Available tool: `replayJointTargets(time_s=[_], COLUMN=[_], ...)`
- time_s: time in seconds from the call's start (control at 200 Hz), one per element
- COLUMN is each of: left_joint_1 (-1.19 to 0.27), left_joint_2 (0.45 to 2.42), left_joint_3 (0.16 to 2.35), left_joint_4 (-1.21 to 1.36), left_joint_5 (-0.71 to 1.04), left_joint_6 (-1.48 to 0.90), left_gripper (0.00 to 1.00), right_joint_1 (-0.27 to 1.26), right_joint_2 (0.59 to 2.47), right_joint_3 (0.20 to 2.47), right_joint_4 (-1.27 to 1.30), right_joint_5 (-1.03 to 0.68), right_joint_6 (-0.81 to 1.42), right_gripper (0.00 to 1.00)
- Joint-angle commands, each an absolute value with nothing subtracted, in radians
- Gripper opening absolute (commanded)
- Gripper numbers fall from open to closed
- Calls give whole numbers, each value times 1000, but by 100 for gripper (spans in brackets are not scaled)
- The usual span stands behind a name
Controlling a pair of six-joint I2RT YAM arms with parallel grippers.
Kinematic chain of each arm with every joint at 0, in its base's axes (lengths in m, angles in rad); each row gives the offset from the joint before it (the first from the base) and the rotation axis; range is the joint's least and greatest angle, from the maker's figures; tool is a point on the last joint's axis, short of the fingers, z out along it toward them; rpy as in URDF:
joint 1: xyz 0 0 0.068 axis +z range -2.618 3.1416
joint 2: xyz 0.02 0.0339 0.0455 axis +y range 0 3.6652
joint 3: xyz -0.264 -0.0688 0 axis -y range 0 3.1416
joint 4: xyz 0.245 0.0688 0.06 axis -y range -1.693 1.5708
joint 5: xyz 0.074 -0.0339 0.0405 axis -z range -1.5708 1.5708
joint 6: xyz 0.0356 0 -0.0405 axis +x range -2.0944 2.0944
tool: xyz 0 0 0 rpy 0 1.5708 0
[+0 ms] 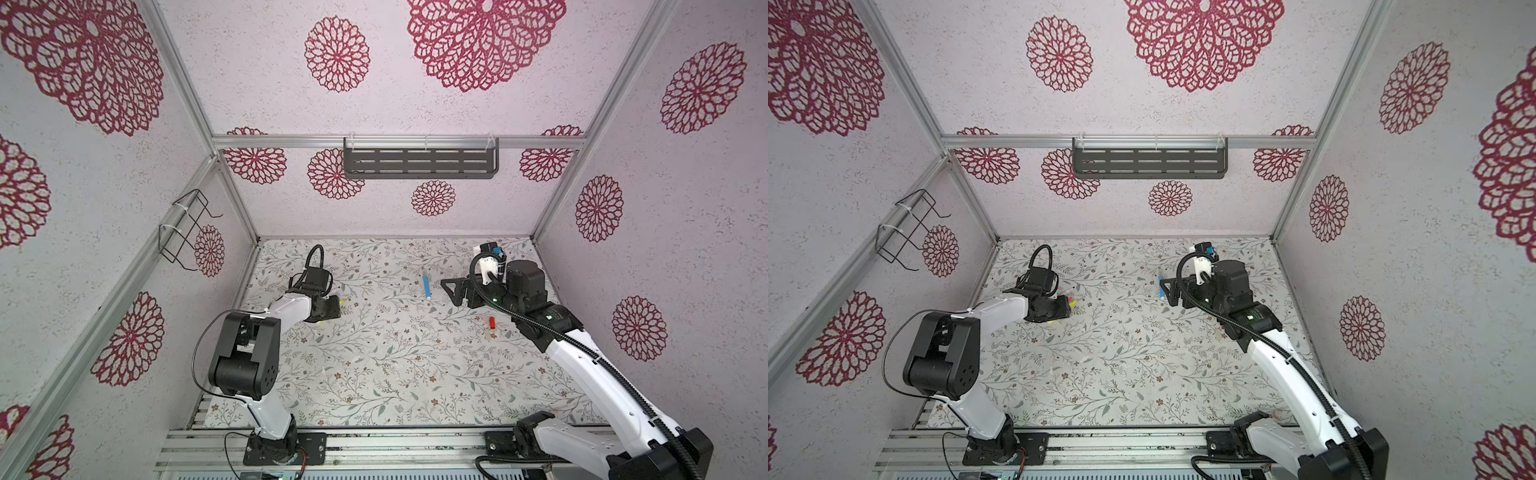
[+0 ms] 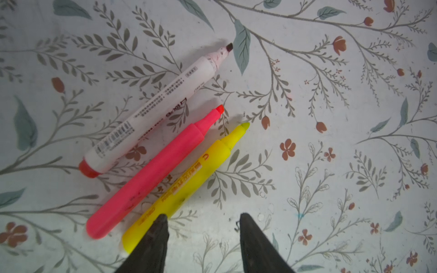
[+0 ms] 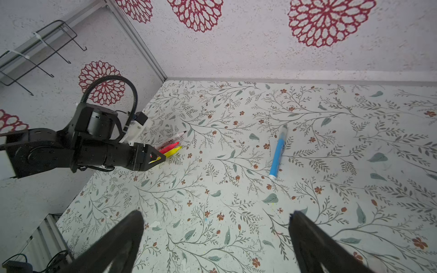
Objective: Insert the pens into the pen caps
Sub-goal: 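Lower the left gripper over the yellow highlighter beside the pink one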
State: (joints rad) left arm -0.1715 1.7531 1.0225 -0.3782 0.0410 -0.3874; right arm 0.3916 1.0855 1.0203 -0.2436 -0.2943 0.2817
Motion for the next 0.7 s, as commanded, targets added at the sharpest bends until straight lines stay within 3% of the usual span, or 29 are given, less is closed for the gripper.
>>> replayJointTargets(time_s=[0.0,0.696], left_joint_1=[-160,-143], left_joint_2=[1769,1837], left_joint_3=[1055,1117], left_joint_4=[-363,-398], left_joint_5=[50,60], left_joint_6=[-366,-356], left_gripper=[51,49], right_joint_1=[389,388], right_joint_2=[1061,1030], right_joint_3=[1018,984], right_joint_4=[-199,-187], right_joint_5=[-328,-337], right_joint_6=[275,269], right_gripper=[99,99])
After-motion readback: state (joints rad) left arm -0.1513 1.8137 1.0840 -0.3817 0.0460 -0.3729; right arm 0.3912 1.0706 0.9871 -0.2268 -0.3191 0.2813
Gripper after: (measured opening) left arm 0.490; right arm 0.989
